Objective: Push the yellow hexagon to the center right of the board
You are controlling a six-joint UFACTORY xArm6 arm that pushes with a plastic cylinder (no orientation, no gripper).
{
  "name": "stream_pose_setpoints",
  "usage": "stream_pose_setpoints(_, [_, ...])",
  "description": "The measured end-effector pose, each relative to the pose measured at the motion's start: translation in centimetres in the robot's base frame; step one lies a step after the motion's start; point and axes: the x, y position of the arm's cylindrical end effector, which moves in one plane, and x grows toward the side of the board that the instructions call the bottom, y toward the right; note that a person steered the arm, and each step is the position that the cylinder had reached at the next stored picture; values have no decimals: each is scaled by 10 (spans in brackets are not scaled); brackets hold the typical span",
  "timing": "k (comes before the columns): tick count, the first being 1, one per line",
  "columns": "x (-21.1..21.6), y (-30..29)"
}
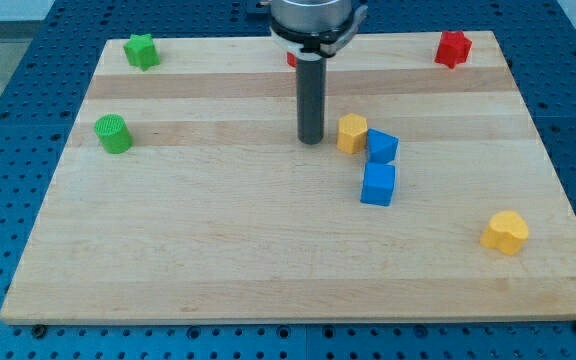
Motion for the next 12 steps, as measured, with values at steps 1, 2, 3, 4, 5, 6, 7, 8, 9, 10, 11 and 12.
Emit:
stream_pose_setpoints(1, [0, 25])
stream_pose_setpoints(2, [4, 50])
stream_pose_setpoints(3, [7, 75])
stream_pose_setpoints(4, [0, 77])
stream_pose_setpoints(5, [-17, 77])
stream_pose_setpoints(6, [-20, 78])
stream_pose_setpoints(7, [-21, 80])
stream_pose_setpoints(8, [-21, 87])
stream_pose_setpoints(9, [-22, 108])
stream_pose_setpoints(10, [-22, 127])
stream_pose_setpoints(11, [-22, 147])
stream_pose_setpoints(12, [-22, 166])
